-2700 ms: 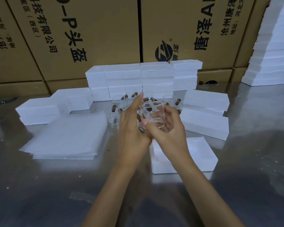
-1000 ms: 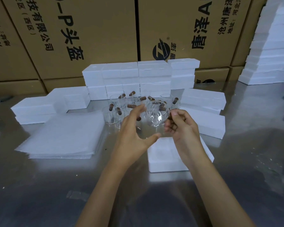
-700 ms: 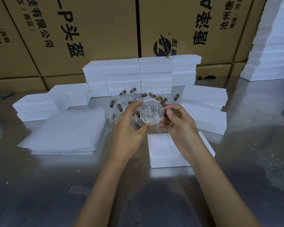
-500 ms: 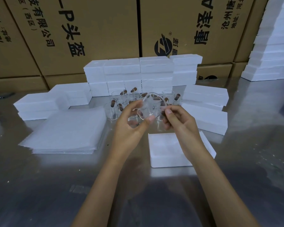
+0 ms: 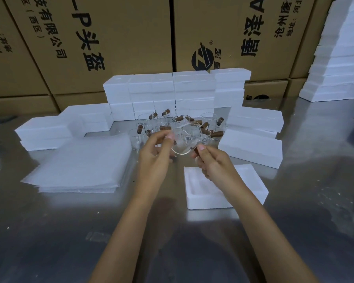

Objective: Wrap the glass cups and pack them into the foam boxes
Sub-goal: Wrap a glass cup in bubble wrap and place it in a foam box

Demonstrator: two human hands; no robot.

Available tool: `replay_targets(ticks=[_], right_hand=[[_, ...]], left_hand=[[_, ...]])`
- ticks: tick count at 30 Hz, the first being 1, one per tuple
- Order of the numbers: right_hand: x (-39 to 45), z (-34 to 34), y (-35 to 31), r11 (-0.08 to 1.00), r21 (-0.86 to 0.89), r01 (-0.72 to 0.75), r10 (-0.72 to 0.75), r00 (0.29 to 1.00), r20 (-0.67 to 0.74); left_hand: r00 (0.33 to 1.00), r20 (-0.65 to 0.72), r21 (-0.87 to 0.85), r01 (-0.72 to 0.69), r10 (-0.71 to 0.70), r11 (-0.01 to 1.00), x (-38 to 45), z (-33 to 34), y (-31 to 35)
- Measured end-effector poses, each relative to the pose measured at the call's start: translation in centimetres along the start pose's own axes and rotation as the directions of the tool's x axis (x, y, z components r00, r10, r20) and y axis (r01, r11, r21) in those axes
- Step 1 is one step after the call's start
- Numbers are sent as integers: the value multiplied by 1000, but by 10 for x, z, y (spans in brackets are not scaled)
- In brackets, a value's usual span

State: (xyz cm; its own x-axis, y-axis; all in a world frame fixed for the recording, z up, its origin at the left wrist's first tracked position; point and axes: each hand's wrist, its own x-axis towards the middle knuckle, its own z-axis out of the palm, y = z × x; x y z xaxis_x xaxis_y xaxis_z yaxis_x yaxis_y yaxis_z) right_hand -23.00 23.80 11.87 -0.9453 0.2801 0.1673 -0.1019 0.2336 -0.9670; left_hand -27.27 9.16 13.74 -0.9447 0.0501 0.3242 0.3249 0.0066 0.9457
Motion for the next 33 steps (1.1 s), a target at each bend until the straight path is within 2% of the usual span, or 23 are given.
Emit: replay_targets(ticks=[2, 5, 7, 10, 13, 17, 20, 22, 25, 27, 30, 33], right_hand=[[0, 1, 1, 1000, 1, -14, 14, 1000, -19], [1, -1, 0, 1000, 12, -24, 25, 998, -54], [2, -1, 0, 1000, 20, -14, 15, 998, -62], [2, -1, -1, 1000, 22, -8, 10, 997, -81], [1, -1, -2, 999, 33, -15, 19, 994, -112], [1, -3, -3, 995, 95, -23, 37, 988, -149], [1, -5, -5, 985, 170, -31, 54, 989, -134], [1, -6, -6, 972, 231, -44, 71, 992, -109], [0, -5, -9, 923, 381, -50, 71, 997, -40], [-2, -5, -13, 867, 497, -44, 39, 999, 19], [-5, -4, -18, 809, 588, -22, -32, 996, 82], [-6, -2, -19, 874, 483, 48, -89, 994, 63]], left_hand=[[996, -76, 102, -31, 38, 994, 6, -10, -3], [957, -215, 445, -83, 196, 892, 19, -44, -14], [932, -268, 658, -9, 246, 753, 27, -73, -26], [937, -330, 756, 191, 111, 626, 33, -101, -44], [926, -374, 735, 265, 47, 625, 34, -109, -54], [907, -413, 702, 258, 84, 664, 37, -112, -54], [881, -452, 597, 183, 139, 781, 38, -113, -41], [886, -449, 497, 138, 118, 857, 37, -108, -30], [934, -358, 249, 102, -6, 963, 35, -97, -17], [966, -249, 111, 99, -69, 989, 32, -89, -13], [988, -109, 75, 119, -110, 990, 27, -76, -13], [992, -33, 69, 123, -121, 990, 26, -64, -16]])
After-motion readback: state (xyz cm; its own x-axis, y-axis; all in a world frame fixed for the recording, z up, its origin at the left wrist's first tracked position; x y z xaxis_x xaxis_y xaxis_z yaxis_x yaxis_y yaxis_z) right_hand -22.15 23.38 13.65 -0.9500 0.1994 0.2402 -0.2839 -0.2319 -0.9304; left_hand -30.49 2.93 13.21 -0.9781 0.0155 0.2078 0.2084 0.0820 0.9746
